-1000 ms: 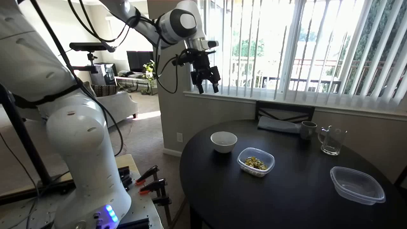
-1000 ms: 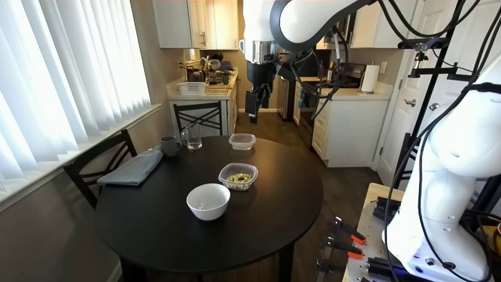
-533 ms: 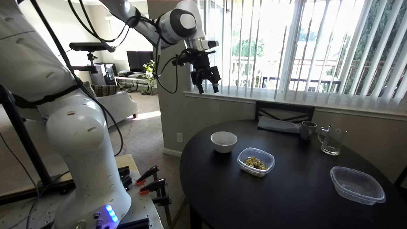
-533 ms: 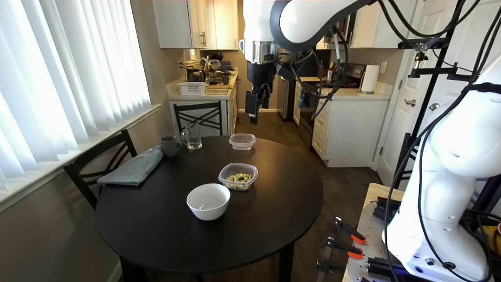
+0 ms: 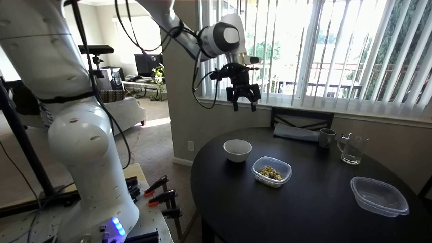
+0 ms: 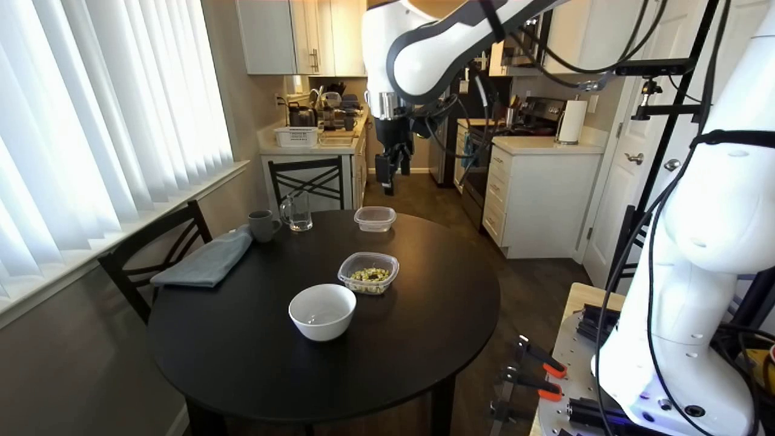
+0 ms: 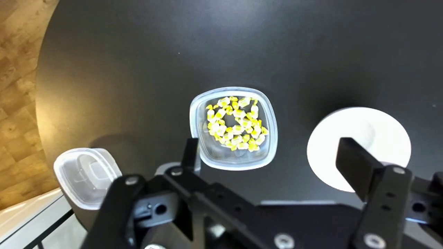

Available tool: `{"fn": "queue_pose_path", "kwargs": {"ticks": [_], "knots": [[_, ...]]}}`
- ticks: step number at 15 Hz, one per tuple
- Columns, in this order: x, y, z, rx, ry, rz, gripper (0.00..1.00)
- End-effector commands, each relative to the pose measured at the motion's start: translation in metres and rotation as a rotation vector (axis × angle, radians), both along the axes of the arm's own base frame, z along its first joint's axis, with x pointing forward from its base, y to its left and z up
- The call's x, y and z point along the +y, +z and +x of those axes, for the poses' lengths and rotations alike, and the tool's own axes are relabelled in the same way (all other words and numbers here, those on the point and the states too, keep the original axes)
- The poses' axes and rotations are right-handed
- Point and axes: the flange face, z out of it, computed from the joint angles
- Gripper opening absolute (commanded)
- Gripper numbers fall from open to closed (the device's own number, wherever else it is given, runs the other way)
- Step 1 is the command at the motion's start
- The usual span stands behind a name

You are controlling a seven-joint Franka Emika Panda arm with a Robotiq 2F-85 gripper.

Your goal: Pour the contents in the transparent bowl into the white bowl

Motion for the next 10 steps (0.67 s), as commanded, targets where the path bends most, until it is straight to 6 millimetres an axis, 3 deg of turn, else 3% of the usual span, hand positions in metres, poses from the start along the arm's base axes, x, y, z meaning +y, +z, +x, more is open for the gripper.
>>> {"fn": "queue_pose_path", "kwargs": {"ticks": [1,5,10], "knots": [[-0.019,-0.068,0.054,0.168,0.08,-0.017,1.0],[-0.019,-0.125,0.09,0.338,0.174,-0.043,1.0],[-0.034,-0.158,0.125,0.47,0.184,-0.093,1.0]]}}
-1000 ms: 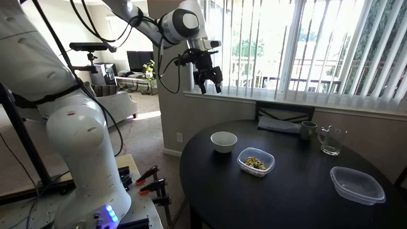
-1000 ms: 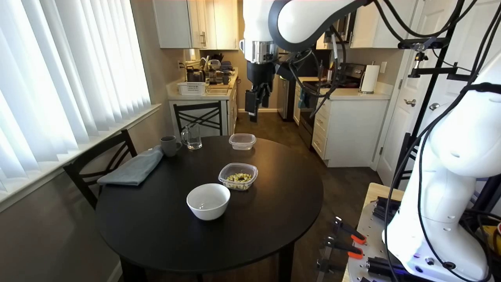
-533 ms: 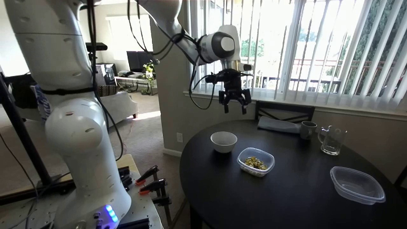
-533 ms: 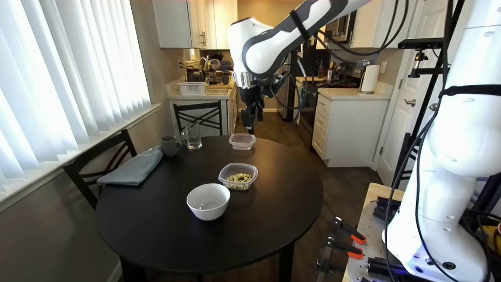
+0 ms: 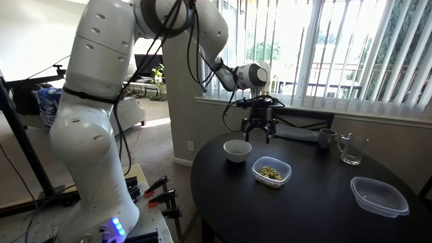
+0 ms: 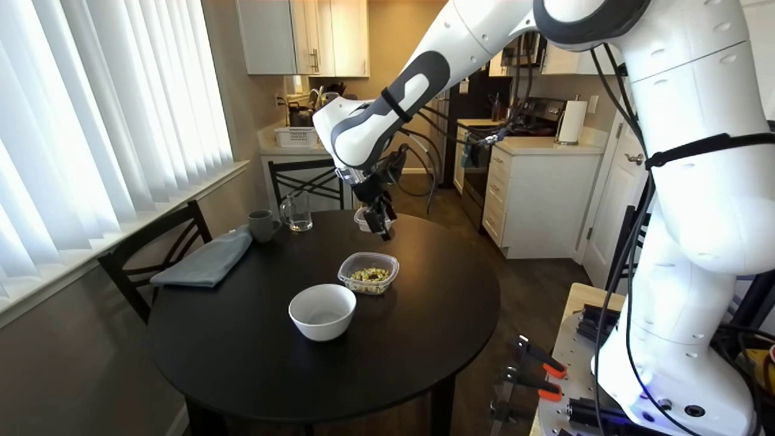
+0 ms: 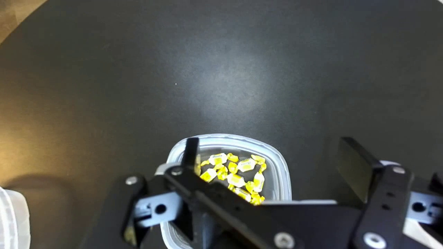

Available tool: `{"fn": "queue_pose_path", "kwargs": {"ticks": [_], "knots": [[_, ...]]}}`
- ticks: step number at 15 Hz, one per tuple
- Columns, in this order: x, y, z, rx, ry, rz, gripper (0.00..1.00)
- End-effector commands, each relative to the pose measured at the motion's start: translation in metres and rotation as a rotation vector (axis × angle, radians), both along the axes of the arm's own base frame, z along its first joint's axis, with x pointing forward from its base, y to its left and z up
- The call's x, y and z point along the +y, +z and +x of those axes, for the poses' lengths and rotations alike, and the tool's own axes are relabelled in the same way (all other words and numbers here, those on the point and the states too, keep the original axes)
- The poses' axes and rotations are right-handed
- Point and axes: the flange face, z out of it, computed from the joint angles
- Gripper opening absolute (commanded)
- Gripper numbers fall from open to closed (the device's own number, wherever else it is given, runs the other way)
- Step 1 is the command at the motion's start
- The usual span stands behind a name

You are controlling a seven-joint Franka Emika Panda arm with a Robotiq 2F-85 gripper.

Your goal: Pour the contents in the transparent bowl into the white bowl

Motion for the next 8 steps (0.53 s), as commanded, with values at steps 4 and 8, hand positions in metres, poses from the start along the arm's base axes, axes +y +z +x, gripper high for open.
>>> {"fn": "queue_pose_path", "kwargs": {"ticks": [4,8], "knots": [[-0.013,-0.014,0.026,0.036,-0.01,-0.013,1.0],[-0.013,-0.016,0.03,0.038,-0.012,-0.015,1.0]]}}
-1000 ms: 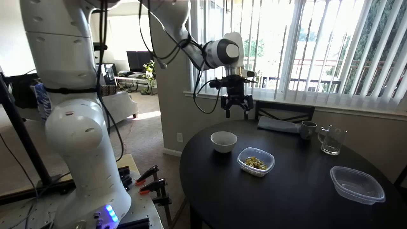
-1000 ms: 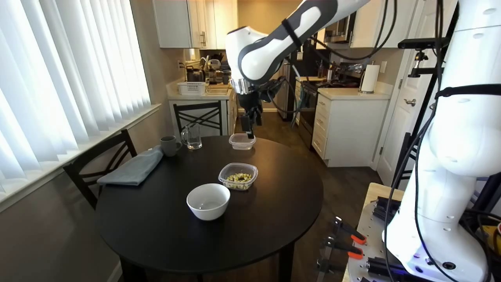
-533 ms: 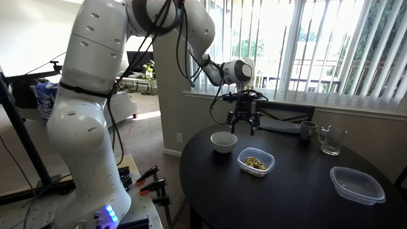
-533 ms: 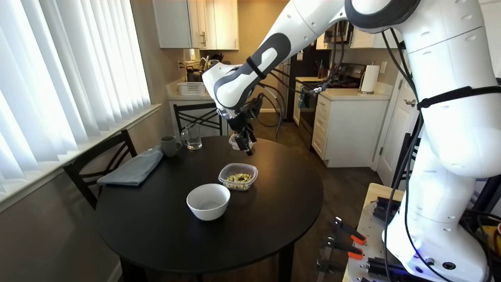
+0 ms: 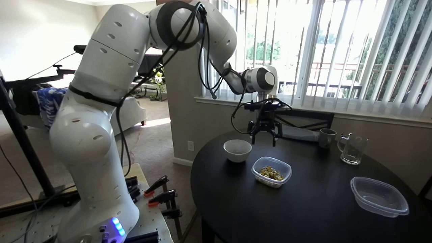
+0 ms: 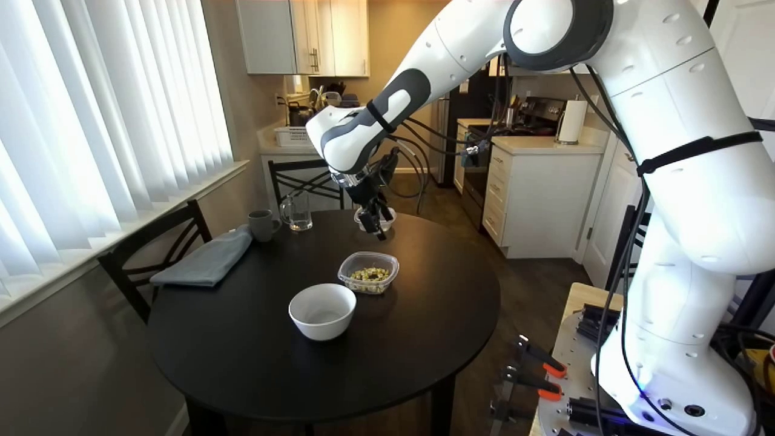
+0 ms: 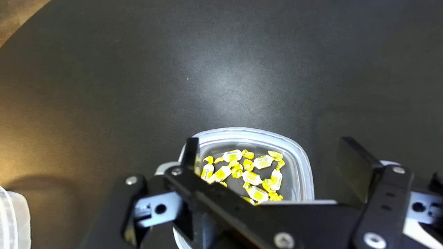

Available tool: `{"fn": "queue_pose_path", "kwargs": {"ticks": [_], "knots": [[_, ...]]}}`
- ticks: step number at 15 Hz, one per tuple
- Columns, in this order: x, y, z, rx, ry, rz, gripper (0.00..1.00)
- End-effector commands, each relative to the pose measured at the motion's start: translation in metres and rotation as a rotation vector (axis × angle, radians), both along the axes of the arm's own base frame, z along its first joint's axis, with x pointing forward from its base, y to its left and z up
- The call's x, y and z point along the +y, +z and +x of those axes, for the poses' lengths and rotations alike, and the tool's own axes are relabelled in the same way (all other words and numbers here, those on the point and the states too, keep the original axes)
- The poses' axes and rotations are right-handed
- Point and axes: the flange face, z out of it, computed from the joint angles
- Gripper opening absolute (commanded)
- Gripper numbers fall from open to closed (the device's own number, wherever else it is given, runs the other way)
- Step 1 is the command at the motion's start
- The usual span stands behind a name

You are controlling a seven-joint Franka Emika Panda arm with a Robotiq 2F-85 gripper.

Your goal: Pour the contents in the transparent bowl into the white bowl

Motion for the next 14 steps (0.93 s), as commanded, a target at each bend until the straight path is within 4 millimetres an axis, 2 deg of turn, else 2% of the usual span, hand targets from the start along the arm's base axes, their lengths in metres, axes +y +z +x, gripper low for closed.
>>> {"fn": "queue_pose_path", "kwargs": {"ticks": [1,2,6,10,14], "knots": [[0.0,0.0,0.0,0.001,0.0,0.0,1.0],[0.0,0.0,0.0,0.001,0.0,0.0,1.0],[0.0,-0.057,0.006,0.054,0.03,0.108,1.0],[-0.008,-0.101,0.011,0.051,0.092,0.153,1.0],[-0.008,-0.127,0.011,0.016,0.185,0.225,1.0]]}}
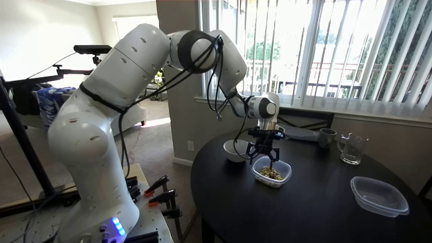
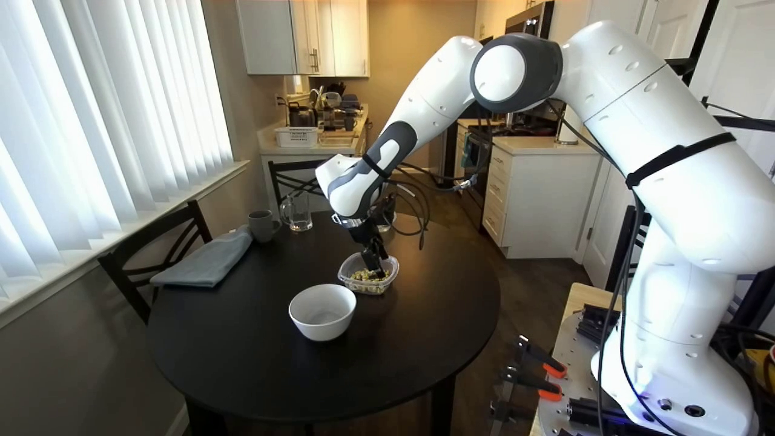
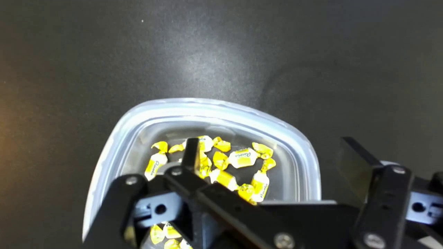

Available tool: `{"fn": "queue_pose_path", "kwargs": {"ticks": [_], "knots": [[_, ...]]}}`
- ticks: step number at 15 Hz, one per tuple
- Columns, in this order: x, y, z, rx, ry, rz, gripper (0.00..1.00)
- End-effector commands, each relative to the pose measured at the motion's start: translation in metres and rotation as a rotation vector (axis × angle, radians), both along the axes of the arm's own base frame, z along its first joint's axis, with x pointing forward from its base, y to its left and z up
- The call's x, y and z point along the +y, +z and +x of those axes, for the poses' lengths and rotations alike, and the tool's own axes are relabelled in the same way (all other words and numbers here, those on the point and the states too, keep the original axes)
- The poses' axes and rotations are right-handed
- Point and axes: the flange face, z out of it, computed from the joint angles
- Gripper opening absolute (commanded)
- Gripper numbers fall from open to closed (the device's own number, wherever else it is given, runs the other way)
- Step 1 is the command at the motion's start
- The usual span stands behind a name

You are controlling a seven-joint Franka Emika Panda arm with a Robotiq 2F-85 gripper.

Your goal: Pour the contents in the transparent bowl into the white bowl

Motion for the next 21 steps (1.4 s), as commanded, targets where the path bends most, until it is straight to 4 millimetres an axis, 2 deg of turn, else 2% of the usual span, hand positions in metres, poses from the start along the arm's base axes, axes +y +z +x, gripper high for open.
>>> {"fn": "queue_pose_path", "kwargs": {"ticks": [1,6,14,15,16,20,21], "knots": [[0.002,-0.012,0.002,-0.037,0.091,0.103,1.0],[0.026,-0.037,-0.007,0.002,0.116,0.226,1.0],[0.048,-0.05,-0.016,-0.114,0.218,0.288,1.0],[0.049,-0.053,-0.018,-0.124,0.225,0.294,0.75],[0.049,-0.055,-0.019,-0.132,0.229,0.297,0.74],[0.049,-0.055,-0.026,-0.174,0.227,0.303,0.46],[0.048,-0.054,-0.027,-0.186,0.227,0.299,0.86]]}}
